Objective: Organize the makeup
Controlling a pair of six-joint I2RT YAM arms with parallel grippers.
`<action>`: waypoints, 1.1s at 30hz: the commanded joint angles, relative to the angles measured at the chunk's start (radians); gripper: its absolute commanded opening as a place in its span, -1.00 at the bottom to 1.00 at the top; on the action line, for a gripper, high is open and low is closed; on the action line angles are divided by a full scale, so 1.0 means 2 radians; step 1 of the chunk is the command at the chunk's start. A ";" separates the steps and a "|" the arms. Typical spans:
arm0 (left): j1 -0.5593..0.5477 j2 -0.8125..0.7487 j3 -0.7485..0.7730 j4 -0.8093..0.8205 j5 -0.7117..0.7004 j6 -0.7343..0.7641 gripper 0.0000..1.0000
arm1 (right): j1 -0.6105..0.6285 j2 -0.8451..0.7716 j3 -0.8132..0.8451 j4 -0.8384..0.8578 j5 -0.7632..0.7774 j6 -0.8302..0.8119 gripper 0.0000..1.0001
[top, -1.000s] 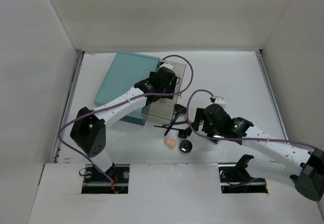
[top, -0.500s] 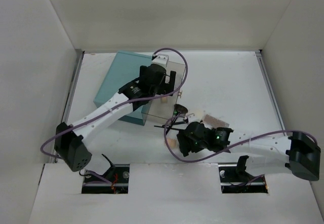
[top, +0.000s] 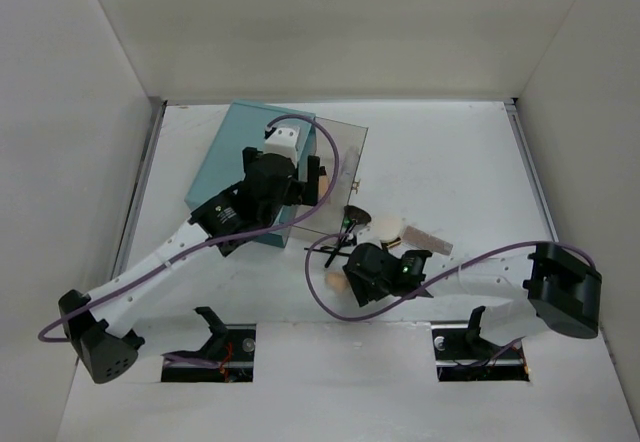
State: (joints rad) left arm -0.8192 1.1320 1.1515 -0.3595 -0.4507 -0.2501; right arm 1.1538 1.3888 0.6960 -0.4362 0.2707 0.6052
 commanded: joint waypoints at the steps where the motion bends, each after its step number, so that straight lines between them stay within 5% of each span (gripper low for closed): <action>1: 0.000 -0.031 -0.021 -0.014 -0.048 -0.013 1.00 | 0.004 -0.007 0.016 0.040 0.017 0.003 0.39; 5: 0.020 -0.062 -0.045 -0.023 -0.060 -0.022 1.00 | 0.004 -0.036 0.011 0.051 0.005 0.004 -0.13; 8: 0.043 -0.078 -0.060 -0.026 -0.055 -0.032 1.00 | 0.004 -0.080 0.008 0.035 -0.003 0.010 -0.30; 18: 0.079 -0.101 -0.096 -0.062 -0.055 -0.079 1.00 | -0.007 -0.246 0.059 0.042 -0.016 -0.072 -0.28; 25: 0.076 -0.145 -0.129 -0.100 -0.054 -0.127 1.00 | -0.107 -0.096 0.190 0.127 -0.082 -0.151 -0.28; 33: 0.057 -0.179 -0.146 -0.142 -0.055 -0.156 1.00 | -0.119 0.087 0.322 0.100 -0.090 -0.158 -0.25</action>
State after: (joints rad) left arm -0.6868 0.7914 0.8764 -0.6025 -0.5453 -0.5213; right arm 0.9203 1.5177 1.2587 -0.2401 0.1196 0.3180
